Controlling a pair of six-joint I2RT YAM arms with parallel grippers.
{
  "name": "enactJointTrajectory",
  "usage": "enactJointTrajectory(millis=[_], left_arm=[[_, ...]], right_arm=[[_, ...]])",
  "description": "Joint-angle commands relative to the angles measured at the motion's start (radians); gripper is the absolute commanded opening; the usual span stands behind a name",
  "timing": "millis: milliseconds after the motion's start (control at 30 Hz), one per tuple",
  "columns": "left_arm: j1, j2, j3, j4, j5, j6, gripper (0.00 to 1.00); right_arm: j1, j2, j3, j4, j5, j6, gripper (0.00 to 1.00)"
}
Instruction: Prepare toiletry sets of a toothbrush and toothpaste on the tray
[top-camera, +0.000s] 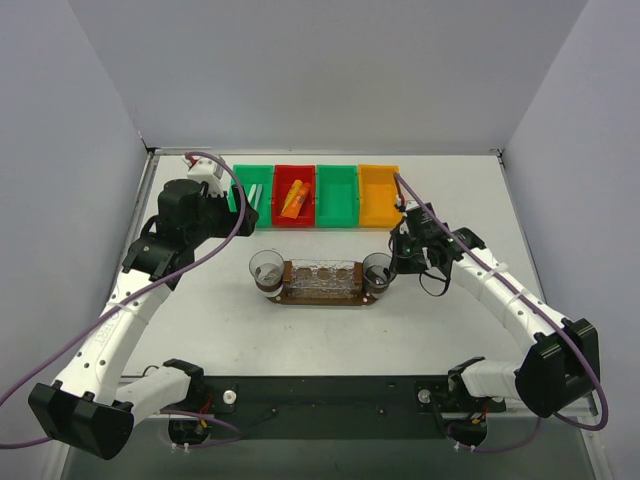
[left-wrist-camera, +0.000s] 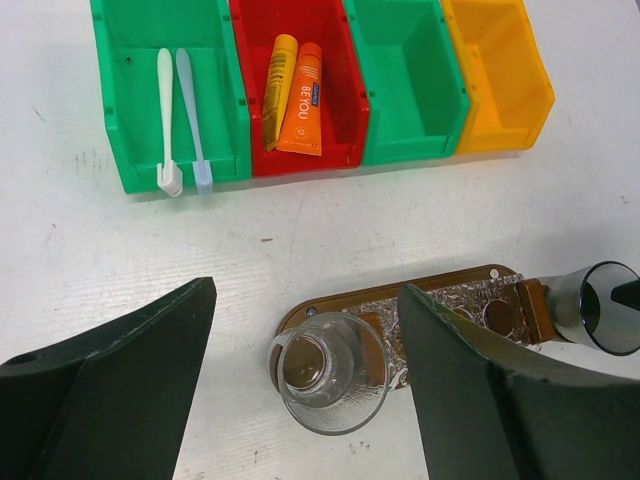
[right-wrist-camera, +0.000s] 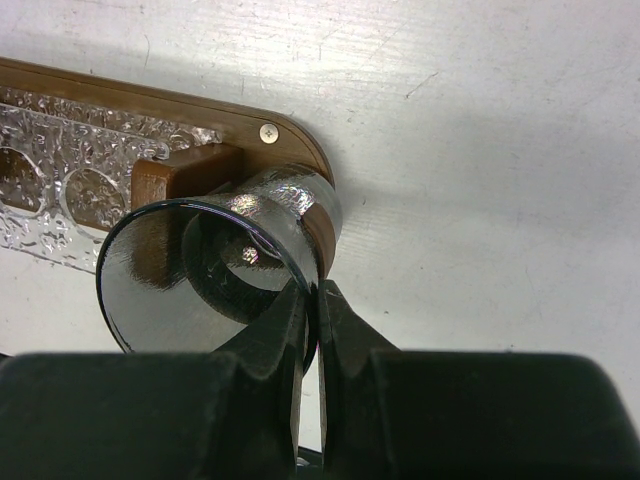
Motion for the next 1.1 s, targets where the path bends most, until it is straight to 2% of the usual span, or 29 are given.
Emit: enactJointTrajectory(millis=[0,767,933,1067], left_arm=[[-0.002,-0.013,0.01,0.008,-0.01,0.01,0.84],[0.0,-0.013,0.012,0.008,-0.008,0.007,0.84],[0.0,-0.013,0.012,0.008,-0.008,0.005,0.84],[0.0,-0.013,0.01,0.008,-0.01,0.005,0.84]], right_arm=[[0.011,0.002,-0.001,0.052,-0.004,-0.001,0.0],[0.014,0.018,-0.016,0.053,0.036,0.004,0.0],[0.016,0.012,-0.018,0.053,0.049,0.008,0.13],[0.016,0.011,-0.015,0.052,0.053,0.008,0.18]])
